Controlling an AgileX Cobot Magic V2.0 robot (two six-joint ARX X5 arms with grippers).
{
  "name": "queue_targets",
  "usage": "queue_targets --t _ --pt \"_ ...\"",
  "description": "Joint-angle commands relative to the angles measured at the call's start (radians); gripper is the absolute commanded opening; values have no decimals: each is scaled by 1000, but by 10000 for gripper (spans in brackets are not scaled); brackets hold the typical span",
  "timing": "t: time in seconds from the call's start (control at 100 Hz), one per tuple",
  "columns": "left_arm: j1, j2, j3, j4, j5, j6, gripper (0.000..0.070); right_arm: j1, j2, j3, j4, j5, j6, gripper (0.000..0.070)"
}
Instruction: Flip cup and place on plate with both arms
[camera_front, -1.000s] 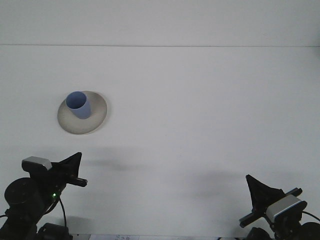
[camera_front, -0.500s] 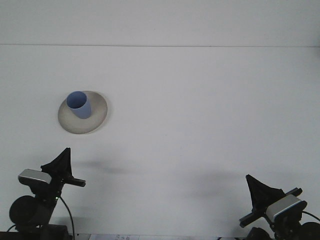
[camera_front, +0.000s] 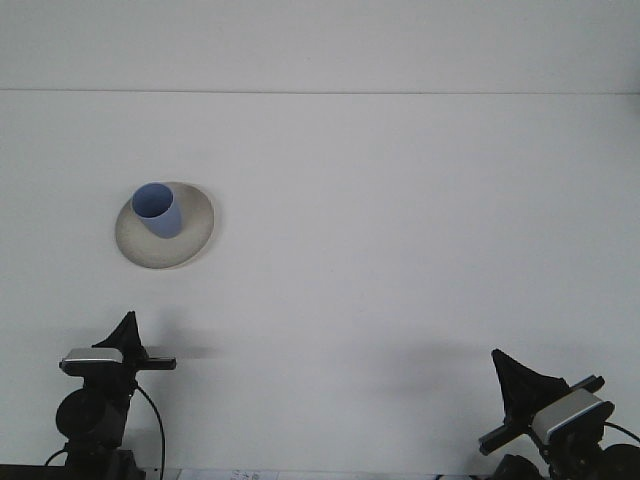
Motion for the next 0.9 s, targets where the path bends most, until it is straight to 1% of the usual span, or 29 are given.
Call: queue_targets --t 0.0,0.05,0.75,0.89 --pt "2 -2 -20 10 -3 -4 12 9 0 6 10 1 -2 6" --pt "2 -2 -20 10 -2 -15 12 9 0 6 10 1 -2 6" --pt "2 -2 -19 10 -2 -15 12 9 0 6 10 1 -2 6" --pt "2 -2 -19 10 -2 -15 12 8 0 6 11 2 -13 6"
